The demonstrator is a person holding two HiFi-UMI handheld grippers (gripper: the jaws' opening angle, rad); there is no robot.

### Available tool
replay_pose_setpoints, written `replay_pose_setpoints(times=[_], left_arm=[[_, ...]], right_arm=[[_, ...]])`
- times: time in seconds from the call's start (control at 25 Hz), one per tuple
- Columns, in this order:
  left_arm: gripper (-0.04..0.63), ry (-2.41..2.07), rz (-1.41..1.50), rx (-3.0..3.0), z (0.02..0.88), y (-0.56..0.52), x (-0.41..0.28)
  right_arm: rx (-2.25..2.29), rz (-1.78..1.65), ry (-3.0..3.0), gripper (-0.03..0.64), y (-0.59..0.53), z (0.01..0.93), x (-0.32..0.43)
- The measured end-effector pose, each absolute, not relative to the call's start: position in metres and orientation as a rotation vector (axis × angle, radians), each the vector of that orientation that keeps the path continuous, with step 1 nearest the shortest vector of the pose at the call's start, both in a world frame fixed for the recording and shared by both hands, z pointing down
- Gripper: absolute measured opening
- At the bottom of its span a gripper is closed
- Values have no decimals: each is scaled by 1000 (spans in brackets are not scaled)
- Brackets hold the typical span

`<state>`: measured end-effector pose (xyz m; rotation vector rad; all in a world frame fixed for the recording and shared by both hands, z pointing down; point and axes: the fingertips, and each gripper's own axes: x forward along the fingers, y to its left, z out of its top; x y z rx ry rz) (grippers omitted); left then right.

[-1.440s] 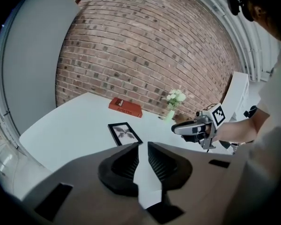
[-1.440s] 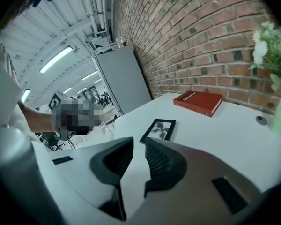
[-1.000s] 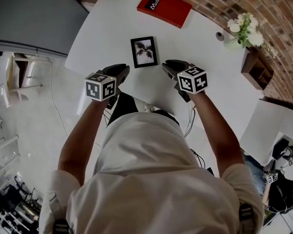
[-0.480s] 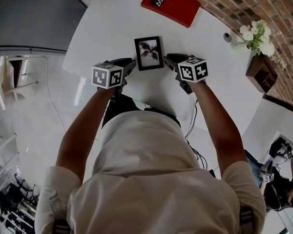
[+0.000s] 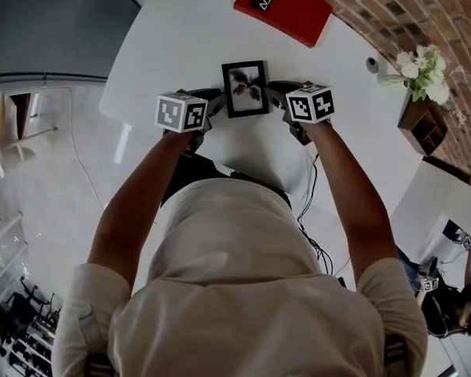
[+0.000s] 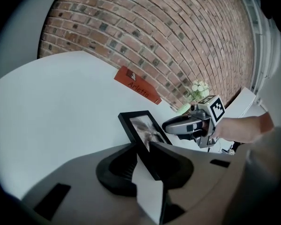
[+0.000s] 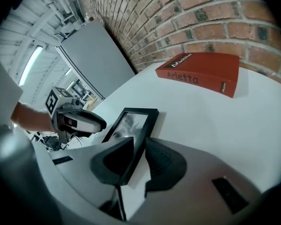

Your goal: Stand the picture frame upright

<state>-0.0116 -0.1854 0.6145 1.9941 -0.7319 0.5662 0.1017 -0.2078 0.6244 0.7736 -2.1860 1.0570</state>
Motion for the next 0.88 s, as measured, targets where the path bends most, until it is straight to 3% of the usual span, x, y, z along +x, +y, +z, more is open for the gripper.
replay_pose_setpoints(times=[0.88], left_arm=[[77, -658, 600, 1874, 635, -189, 2]], right_arm=[[695, 1143, -2169, 81, -211, 634, 94]])
